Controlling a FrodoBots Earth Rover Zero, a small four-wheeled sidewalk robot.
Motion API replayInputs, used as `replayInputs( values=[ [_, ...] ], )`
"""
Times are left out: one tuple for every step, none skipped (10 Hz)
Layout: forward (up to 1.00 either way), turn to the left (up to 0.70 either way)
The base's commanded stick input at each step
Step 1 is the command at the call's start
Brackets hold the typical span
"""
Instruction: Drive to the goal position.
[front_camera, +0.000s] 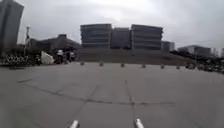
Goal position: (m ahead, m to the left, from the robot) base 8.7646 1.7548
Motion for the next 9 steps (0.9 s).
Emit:
replayInputs(
  values=[
    [1.00,0.06],
    [1.00,0.06],
    [1.00,0.06],
    [1.00,0.06],
    [1.00,0.06],
    [1.00,0.06],
    [1.00,0.06],
    [1.00,0.06],
    [1.00,0.06]
  ],
)
